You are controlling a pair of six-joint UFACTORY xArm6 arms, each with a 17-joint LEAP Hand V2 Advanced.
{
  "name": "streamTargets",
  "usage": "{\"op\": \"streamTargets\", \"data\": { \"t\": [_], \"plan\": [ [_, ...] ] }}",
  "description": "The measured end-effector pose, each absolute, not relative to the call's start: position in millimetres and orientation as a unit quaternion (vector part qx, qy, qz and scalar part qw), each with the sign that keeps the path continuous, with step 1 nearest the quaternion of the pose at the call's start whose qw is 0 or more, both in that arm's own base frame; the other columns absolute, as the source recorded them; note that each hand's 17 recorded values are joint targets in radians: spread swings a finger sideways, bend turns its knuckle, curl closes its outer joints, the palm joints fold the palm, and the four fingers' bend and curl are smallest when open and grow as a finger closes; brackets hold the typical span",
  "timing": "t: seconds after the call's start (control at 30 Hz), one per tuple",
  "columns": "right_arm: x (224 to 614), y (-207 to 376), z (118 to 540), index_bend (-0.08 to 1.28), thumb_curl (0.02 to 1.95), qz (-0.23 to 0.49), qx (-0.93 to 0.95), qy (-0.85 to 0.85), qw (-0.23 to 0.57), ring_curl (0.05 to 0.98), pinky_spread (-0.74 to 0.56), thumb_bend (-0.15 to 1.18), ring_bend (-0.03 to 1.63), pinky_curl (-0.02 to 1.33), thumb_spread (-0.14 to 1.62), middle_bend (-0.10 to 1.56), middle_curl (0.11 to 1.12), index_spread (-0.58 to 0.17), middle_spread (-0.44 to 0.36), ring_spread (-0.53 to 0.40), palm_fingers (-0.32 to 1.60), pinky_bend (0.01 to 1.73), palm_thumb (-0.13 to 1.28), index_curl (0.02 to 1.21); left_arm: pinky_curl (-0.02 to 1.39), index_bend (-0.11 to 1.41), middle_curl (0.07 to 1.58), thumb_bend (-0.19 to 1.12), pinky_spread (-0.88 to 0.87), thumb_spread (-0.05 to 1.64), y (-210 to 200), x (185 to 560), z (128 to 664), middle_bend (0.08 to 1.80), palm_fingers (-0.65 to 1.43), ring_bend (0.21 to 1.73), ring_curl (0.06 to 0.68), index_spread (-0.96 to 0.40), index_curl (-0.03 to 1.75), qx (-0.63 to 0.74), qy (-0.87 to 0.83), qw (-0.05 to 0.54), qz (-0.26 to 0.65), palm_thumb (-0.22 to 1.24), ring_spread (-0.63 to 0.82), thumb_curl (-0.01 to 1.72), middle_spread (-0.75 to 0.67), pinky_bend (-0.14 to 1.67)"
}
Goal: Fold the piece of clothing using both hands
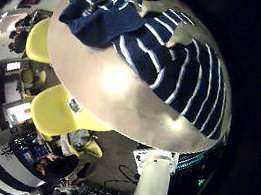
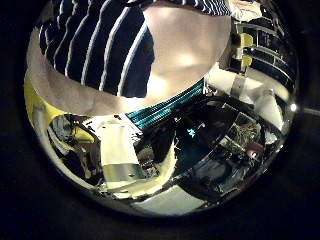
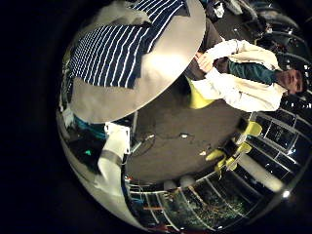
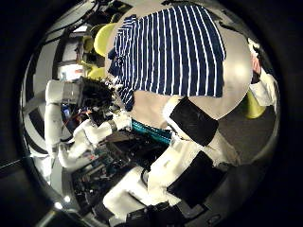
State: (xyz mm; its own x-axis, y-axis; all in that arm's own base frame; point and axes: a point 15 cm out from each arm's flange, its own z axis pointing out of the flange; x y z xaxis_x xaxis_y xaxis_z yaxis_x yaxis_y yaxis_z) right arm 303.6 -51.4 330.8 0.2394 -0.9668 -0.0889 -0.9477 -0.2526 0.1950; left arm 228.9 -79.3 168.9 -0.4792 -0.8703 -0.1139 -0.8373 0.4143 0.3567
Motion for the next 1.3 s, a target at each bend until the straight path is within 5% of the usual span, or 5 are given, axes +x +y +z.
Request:
{"op": "streamTargets", "data": {
  "t": [0.4, 0.57, 0.77, 0.9, 1.3],
  "plan": [
    [299, -51, 337, 0.18, 0.35, -0.093, 0.784, -0.612, 0.049, 0.236, 0.24, -0.01, 0.88, 0.0, 1.38, 0.38, 0.4, -0.391, -0.051, -0.075, 0.4, 0.79, 0.57, 0.35, 0.34, 0.14, 0.39, -0.02, 0.43, 0.83, -81, 249, 133, 0.33, 0.12, 0.82, 0.174, 0.18, 0.27, 0.51, -0.84, -0.005, -0.187, 0.19, 0.44, 0.33, 0.29, 0.53],
    [296, -51, 337, 0.18, 0.35, -0.095, 0.783, -0.612, 0.051, 0.236, 0.24, -0.01, 0.88, 0.0, 1.38, 0.38, 0.4, -0.394, -0.051, -0.075, 0.4, 0.79, 0.57, 0.35, 0.34, 0.15, 0.49, -0.01, 0.17, 0.88, -86, 263, 136, 0.55, 0.37, 0.93, 0.208, 0.1, 0.27, 0.52, -0.837, -0.019, -0.167, 0.31, 0.09, 0.34, 0.12, 0.54],
    [295, -50, 337, 0.18, 0.35, -0.098, 0.783, -0.611, 0.053, 0.236, 0.24, -0.01, 0.88, 0.0, 1.38, 0.38, 0.4, -0.395, -0.051, -0.075, 0.4, 0.79, 0.57, 0.36, 0.44, 0.18, 0.68, 0.07, -0.31, 1.01, -89, 285, 158, 0.79, 0.79, 1.22, 0.323, -0.02, 0.25, 0.541, -0.831, -0.043, -0.124, 0.6, -0.29, 0.37, -0.08, 0.88],
    [295, -50, 337, 0.18, 0.35, -0.098, 0.783, -0.611, 0.053, 0.236, 0.24, -0.01, 0.88, 0.0, 1.38, 0.39, 0.4, -0.395, -0.051, -0.074, 0.4, 0.79, 0.57, 0.36, 0.52, 0.23, 0.8, 0.09, -0.49, 1.07, -90, 298, 179, 0.83, 0.94, 1.33, 0.4, -0.12, 0.28, 0.552, -0.827, -0.059, -0.096, 0.72, -0.4, 0.39, -0.2, 1.08],
    [292, -34, 300, 0.15, 0.35, -0.141, 0.792, -0.588, 0.08, 0.244, 0.19, -0.03, 0.92, 0.0, 1.31, 0.4, 0.41, -0.359, -0.086, -0.096, 0.39, 0.81, 0.53, 0.34, 0.59, 0.4, 1.01, 0.08, -0.6, 1.22, -98, 309, 221, 0.82, 0.95, 1.37, 0.47, -0.4, 0.43, 0.557, -0.825, -0.059, -0.074, 0.84, -0.46, 0.44, -0.43, 1.22]
  ]
}}
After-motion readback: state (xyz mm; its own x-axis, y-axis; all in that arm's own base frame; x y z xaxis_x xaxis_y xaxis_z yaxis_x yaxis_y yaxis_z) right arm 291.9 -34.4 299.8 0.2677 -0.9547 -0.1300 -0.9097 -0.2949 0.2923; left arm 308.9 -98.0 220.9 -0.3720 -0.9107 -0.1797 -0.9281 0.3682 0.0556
